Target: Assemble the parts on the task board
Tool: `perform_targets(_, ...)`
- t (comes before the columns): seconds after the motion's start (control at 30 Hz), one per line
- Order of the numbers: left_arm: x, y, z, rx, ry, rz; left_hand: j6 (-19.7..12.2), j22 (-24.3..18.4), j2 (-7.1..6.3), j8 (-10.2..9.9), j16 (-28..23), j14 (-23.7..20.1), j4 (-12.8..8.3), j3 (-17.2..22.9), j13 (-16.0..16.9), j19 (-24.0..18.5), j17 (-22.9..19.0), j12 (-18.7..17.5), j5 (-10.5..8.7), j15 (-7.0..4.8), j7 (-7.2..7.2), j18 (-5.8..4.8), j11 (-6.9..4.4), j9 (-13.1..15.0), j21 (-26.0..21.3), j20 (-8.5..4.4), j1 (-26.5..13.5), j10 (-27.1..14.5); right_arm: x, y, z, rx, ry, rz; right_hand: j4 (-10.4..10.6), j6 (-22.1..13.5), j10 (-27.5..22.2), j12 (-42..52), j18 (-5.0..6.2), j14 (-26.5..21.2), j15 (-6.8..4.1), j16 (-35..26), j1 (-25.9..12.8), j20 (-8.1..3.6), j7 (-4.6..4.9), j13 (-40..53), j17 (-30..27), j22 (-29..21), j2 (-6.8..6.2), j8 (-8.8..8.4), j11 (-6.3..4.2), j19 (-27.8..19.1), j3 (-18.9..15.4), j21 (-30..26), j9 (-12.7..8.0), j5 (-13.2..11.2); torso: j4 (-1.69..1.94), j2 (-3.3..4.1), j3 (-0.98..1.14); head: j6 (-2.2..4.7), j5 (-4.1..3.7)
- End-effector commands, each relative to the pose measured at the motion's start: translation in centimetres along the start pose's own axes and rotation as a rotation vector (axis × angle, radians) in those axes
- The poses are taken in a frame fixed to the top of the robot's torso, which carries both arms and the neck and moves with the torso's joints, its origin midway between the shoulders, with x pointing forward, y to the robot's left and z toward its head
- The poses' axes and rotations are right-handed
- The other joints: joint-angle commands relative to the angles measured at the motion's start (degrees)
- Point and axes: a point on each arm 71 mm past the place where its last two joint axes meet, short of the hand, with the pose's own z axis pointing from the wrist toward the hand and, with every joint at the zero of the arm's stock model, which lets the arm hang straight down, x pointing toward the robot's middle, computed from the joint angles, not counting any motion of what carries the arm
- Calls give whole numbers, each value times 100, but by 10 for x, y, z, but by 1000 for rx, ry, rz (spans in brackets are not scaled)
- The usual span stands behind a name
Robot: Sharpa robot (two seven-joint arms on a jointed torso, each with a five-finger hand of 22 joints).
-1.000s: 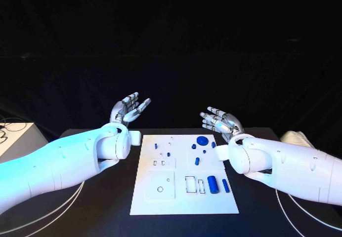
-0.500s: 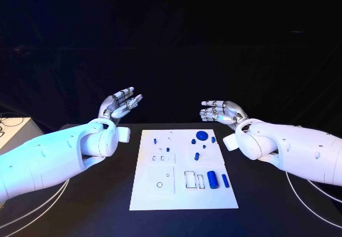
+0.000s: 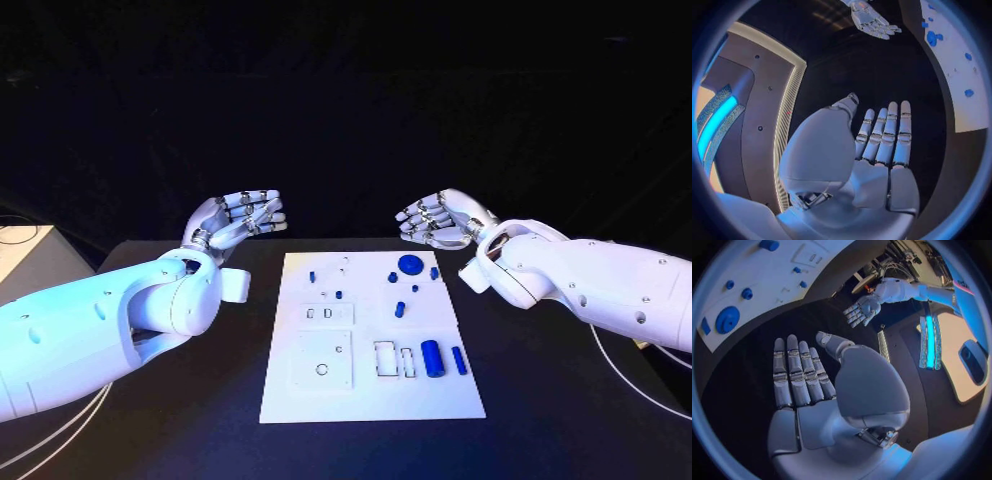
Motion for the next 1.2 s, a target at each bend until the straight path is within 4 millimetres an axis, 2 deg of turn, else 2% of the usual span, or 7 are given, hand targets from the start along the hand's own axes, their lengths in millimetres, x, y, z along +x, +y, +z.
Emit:
perform_targets(0.03, 6, -7, -6, 19, 49, -15, 64, 44, -25, 8, 85, 149, -22, 64, -4, 115, 87, 14, 16, -44, 280, 58, -34, 1, 103, -45, 14, 115, -1, 3, 1, -34, 54, -241, -73, 550, 742, -55, 118, 1281, -439, 630, 103, -472, -201, 18, 536, 360, -108, 159, -281, 1017, -93, 769, 88, -97, 64, 144, -12, 28, -65)
perform_targets(0.27, 12, -13, -18, 7, 98, -45, 201, 263, -90, -12, 561, 588, -135, 208, 1, 489, 446, 10, 17, -203, 223, 51, -128, -12, 556, -237, -62, 389, -5, 4, 2, -8, 115, -459, -59, 715, 939, -85, 95, 2049, -637, 2058, 78, -867, -332, 19, 1703, 1183, -222, 12, -407, 1508, -309, 2012, 80, -147, 125, 257, -20, 63, -159)
perform_targets(0.43, 16, -16, -25, 1, 126, -65, 292, 521, -140, -15, 968, 596, -229, 294, 1, 686, 734, -29, 15, -266, 186, 38, -173, -20, 1016, -352, -137, 513, -3, 4, 2, 22, 152, -580, 70, 711, 837, -80, 106, 2102, -667, 3600, -30, -854, -359, 25, 2909, 1617, -410, -97, -431, 1628, -182, 2575, 100, -240, 158, 344, -18, 94, -217)
perform_targets(0.53, 20, -19, -28, -2, 145, -77, 311, 696, -155, -28, 1233, 545, -276, 342, 1, 700, 905, -62, 15, -290, 179, 26, -190, -29, 1297, -399, -180, 549, -2, 4, 3, 38, 166, -637, 146, 697, 731, -77, 101, 2228, -648, 4903, -67, -840, -394, 27, 4216, 1810, -514, -126, -440, 1722, -148, 2799, 127, -250, 183, 388, -22, 99, -244)
perform_targets(0.6, 22, -21, -30, -2, 157, -85, 332, 862, -176, -35, 1496, 548, -313, 375, 4, 715, 1059, -78, 18, -318, 166, 27, -205, -35, 1562, -431, -217, 589, -2, 4, 4, 46, 172, -660, 193, 686, 656, -77, 26, 2256, -638, 5484, -73, -835, -402, 30, 4801, 2398, -564, -140, -438, 1901, -142, 3285, 148, -250, 198, 417, -21, 100, -260)
perform_targets(0.77, 28, -24, -33, -4, 182, -100, 380, 1547, -215, -59, 2428, 331, -399, 539, 6, 485, 1575, -135, 39, -345, 139, 12, -253, -53, 2588, -487, -349, 663, 1, 4, 7, 59, 180, -705, 254, 649, 534, -76, -71, 2282, -626, 6157, -48, -821, -411, 38, 5519, 3148, -606, -164, -427, 2104, -182, 3892, 179, -238, 228, 507, -16, 85, -286)
perform_targets(1.2, 31, -27, -35, -15, 202, -110, 379, 2029, -256, -88, 2898, 203, -464, 662, 10, 230, 1743, -165, 15, -363, 155, 44, -227, -70, 3327, -467, -444, 668, 3, 0, 13, 99, 190, -753, 346, 644, 586, -73, -181, 2273, -641, 6605, -34, -817, -428, 99, 6037, 3963, -608, -163, -446, 2268, -163, 4524, 230, -192, 311, 585, -31, 58, -376)
